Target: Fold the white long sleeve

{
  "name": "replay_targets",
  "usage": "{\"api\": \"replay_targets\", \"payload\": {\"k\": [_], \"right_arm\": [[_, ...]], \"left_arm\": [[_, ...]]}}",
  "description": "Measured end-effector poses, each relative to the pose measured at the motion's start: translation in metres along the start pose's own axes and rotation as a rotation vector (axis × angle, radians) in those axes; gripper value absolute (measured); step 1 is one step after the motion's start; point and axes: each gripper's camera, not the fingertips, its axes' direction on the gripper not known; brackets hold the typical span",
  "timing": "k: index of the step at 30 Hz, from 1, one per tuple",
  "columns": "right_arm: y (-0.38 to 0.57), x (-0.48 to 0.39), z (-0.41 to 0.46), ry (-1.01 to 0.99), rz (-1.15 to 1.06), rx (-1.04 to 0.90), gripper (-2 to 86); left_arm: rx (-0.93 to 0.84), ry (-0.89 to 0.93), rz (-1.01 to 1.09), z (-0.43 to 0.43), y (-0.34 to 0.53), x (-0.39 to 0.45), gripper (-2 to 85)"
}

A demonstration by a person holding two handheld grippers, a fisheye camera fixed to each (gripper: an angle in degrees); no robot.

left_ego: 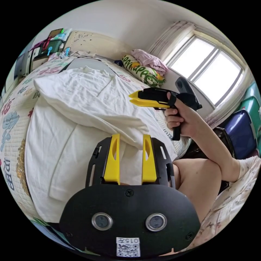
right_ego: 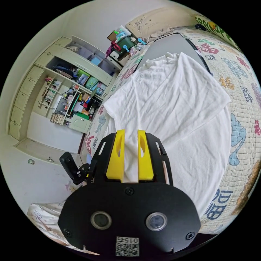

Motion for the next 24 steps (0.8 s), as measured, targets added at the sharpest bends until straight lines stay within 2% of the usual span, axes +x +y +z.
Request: {"api": "replay_targets", "payload": {"k": [6,12,20,24], "right_arm": [[0.011,-0.086,0.018,-0.119,-0.049,-0.016,8.2],[0.036,-0.149,0.030,-0.016,-0.093,-0.023,9.0],[0.062,-0.180,0.042,0.122,0.035,0.038,11.1],[0.076,-0.182,0.069,0.156,0.092,-0.039,12.7]], "left_arm": [[-0.075,-0.076,-0.020,-0.002,-0.036,0.003,11.9],[0.015,-0.058,-0.122,-0.040,-0.039,-0.016,11.6],[0.036,0.043,-0.141,-0.056,-0.052,-0.041,12.4],[0.045,0.086,-0.148,-0.059,-0.059,-0.046,11.3]]}}
